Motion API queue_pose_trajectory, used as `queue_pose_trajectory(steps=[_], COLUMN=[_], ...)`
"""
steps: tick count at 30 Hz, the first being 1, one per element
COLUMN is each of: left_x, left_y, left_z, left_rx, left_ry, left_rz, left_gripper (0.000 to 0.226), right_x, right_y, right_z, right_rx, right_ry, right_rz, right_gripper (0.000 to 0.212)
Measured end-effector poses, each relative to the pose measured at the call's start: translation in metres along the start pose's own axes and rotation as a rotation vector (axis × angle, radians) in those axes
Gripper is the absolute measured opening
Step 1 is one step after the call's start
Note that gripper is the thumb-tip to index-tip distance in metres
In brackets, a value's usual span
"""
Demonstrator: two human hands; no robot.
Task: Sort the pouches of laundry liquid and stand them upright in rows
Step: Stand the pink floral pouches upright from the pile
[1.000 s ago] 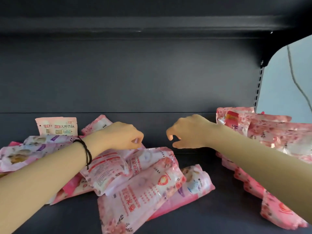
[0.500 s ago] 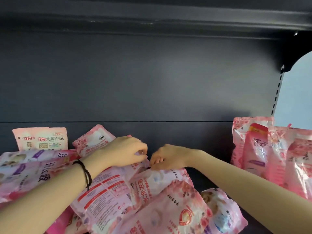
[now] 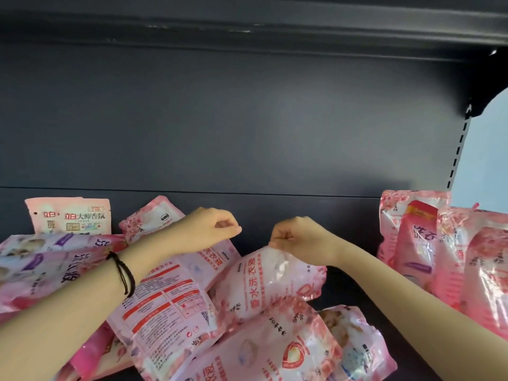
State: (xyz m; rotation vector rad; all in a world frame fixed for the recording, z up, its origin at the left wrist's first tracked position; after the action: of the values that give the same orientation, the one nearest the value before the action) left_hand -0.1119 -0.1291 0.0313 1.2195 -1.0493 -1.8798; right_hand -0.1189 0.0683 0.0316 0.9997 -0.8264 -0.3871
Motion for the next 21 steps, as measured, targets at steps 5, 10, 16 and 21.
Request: queue_pose_trajectory(steps=[5, 10, 16, 21], left_x=[-0.008, -0.032, -0.056, -0.072], left_y=[0.003, -0.018, -0.029, -0.055], left_z=[0.010, 0.019, 0.043, 0.057], left_rx=[-0.172, -0.137, -0.310, -0.186], left_ry=[0.135, 0.311, 0.269, 0.174], left_rz=[-0.282, -0.887, -1.210, -1.044], left_gripper=[0.027, 0.027, 0.017, 0.022], right_x=[-0.018, -0.041, -0.062, -0.087], right_y=[0.050, 0.074, 0.044, 0.016], right_z=[-0.016, -0.028, -0.040, -0.048], right_rx=[-0.319, -0.716, -0.807, -0.606], right_ry=[-0.087, -0.271, -0.392, -0.443], right_rz=[0.073, 0.461, 0.689, 0.897], right_gripper=[0.015, 0.019, 0.020, 0.013])
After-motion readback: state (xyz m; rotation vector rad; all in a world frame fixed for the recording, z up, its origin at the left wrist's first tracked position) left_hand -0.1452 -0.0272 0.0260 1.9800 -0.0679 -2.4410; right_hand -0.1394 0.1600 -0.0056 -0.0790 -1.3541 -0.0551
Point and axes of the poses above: each hand's wrist, its own z-axis towards the middle knuckle, its own y-axis out of the back of the hand, x = y × z, the point moved 5 cm from there along z, towards the middle knuckle, and after that the axes turned 5 degrees about z, right-handed, at the moved point
